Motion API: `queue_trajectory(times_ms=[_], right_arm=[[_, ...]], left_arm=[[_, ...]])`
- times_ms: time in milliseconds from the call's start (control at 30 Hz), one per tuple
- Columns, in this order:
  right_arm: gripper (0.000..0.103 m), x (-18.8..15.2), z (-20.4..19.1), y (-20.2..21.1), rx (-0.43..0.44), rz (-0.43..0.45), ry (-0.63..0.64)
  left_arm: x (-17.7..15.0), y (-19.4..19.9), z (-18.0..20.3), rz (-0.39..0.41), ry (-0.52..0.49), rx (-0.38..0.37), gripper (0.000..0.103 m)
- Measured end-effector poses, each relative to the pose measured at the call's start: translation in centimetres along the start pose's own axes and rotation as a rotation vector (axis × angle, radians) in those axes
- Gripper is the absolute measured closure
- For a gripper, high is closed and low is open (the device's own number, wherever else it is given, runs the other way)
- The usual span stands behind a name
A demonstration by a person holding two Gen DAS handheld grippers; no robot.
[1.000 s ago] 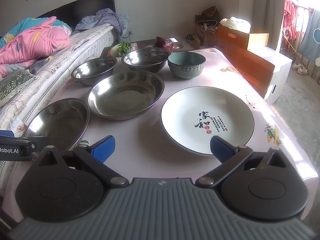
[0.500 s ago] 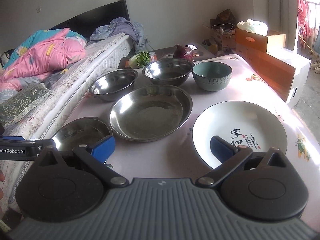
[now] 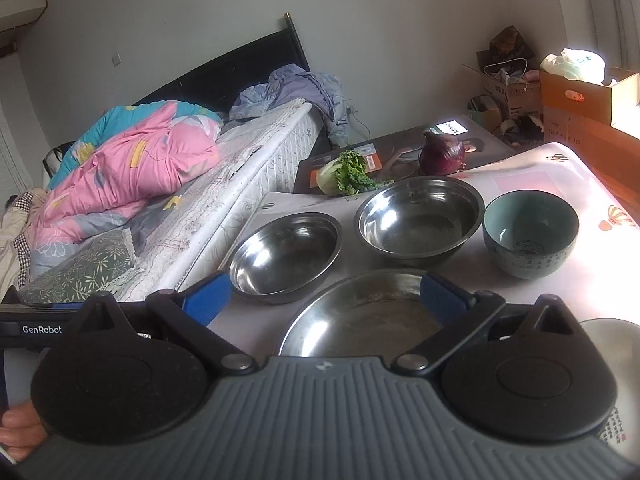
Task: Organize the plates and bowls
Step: 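Reach both grippers to the large steel plate rim and close them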
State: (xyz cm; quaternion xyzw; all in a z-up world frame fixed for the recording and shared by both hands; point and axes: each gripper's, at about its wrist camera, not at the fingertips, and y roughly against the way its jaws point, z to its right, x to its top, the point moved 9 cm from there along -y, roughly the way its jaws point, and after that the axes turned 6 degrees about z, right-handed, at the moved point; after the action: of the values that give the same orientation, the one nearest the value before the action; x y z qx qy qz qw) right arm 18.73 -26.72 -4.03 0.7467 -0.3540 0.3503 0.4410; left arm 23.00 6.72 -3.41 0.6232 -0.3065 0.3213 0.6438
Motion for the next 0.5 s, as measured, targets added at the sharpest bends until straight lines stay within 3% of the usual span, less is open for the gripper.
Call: queue_trajectory(times_ms=[100,233,367,500], right_arm=[[0.007,1.0,-0.1,-4.1,0.02,-0.034,0.003],[0.023,1.7,0.5,-9.6,0.01,-0.098,0.003],[0.049,1.3,1.6,-14.2,-0.001,-0.178,-0.011],[0.06,0.6,1.4,-16.9,0.008,-0.229,0.015]], left_arm=[[1.5,-3.3,-0.4,-0.012,-0.005,0.046,0.008],[2.6,-7.2,-0.4,-0.055,-0.044,0.098,0.021],[2.7,-11.1,0.2,-0.128,-0.081,0.132,0.023],[2.4,-13.9,0.6,-0.167,-0.112,0.155,0.025]])
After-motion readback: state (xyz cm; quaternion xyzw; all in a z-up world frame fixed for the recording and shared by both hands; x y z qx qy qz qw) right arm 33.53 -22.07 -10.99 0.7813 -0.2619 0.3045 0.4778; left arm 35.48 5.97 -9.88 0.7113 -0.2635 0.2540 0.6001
